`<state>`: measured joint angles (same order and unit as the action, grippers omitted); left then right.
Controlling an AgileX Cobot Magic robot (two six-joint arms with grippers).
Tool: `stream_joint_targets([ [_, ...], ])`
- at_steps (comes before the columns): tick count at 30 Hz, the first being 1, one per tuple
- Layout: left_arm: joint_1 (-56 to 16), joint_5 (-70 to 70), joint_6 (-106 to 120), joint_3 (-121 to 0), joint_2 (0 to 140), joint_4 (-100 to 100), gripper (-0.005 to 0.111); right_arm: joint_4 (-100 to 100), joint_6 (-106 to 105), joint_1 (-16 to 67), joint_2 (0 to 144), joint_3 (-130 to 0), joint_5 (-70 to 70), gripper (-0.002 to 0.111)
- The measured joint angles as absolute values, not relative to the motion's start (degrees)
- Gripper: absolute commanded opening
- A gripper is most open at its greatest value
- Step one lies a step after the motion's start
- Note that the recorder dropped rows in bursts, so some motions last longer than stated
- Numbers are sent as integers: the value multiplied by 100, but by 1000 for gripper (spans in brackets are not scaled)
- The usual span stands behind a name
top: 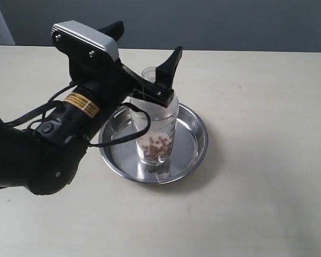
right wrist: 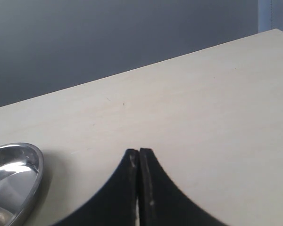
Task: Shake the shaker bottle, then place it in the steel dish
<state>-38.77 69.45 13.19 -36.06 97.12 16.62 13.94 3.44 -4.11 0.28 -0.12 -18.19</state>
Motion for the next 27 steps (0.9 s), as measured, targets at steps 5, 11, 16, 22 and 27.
stream_joint_targets([
  [5,-3877,6610,1852,-3606,9149,1585,31,1394,344,-411,28,-12,-1819,-1],
  [11,-3877,5004,2506,-3606,7956,1712,1,1394,344,-411,28,-12,-1819,-1],
  [16,-3877,3035,3186,-3606,6594,2492,1,1394,344,-411,28,-12,-1819,-1],
  [22,-3877,2331,5675,-3606,5066,5555,1,1394,344,-411,28,-12,-1819,-1],
  [27,-3877,2343,6940,-3606,4884,6670,0,1394,344,-411,28,-12,-1819,-1],
])
